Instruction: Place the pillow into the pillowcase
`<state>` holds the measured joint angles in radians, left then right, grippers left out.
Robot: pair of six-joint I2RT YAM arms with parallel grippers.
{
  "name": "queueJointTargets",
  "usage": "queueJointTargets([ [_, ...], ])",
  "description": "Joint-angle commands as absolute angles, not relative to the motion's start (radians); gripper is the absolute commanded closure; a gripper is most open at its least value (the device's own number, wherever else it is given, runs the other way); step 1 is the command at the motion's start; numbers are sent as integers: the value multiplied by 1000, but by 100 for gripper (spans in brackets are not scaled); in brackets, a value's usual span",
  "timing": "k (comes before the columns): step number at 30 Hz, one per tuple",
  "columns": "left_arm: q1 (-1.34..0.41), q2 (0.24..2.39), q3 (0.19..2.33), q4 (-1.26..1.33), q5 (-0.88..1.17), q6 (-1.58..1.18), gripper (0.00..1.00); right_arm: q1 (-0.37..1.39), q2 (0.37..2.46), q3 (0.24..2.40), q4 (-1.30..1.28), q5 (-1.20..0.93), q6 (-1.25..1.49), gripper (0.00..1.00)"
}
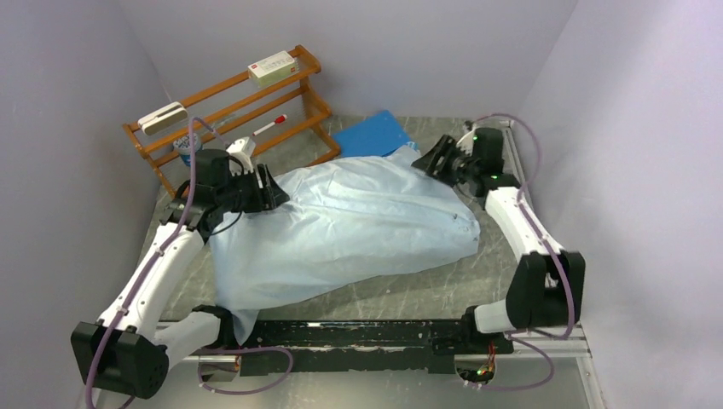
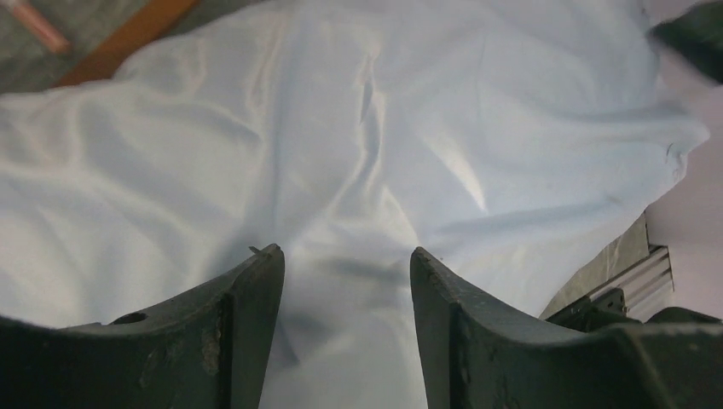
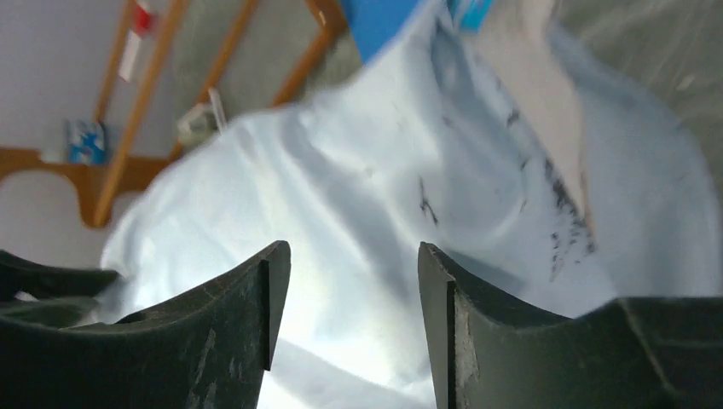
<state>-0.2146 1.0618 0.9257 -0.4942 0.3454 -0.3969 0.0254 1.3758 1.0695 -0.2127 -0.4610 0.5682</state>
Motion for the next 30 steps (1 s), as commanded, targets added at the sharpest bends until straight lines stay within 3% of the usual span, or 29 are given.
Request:
queueJointTargets([
  [1,-222,1092,987,-491,292,-408,39,55,1490,993,-130,-414,582,40],
  [3,-222,1140,955,-463,285,-405,39,42,1553,1015,-172,-273,563,38],
  [7,-222,1221,865,-391,247,-413,40,21,1555,1128,-204,-263,543,32],
  [11,-223,1245,813,-348,218,-414,40,-9,1561,1266,-228,-298,558,18],
  [14,-222,1253,794,-338,200,-409,40,-57,1627,1286,-198,-360,575,1],
  [21,-222,1293,783,-308,193,-408,40,-67,1874,1423,-248,-623,586,8],
  [28,-222,1334,824,-322,137,-368,40,-45,1932,1424,-208,-637,668,5],
  [30,-222,1353,839,-304,155,-354,40,-43,1927,1383,-85,-729,725,20],
])
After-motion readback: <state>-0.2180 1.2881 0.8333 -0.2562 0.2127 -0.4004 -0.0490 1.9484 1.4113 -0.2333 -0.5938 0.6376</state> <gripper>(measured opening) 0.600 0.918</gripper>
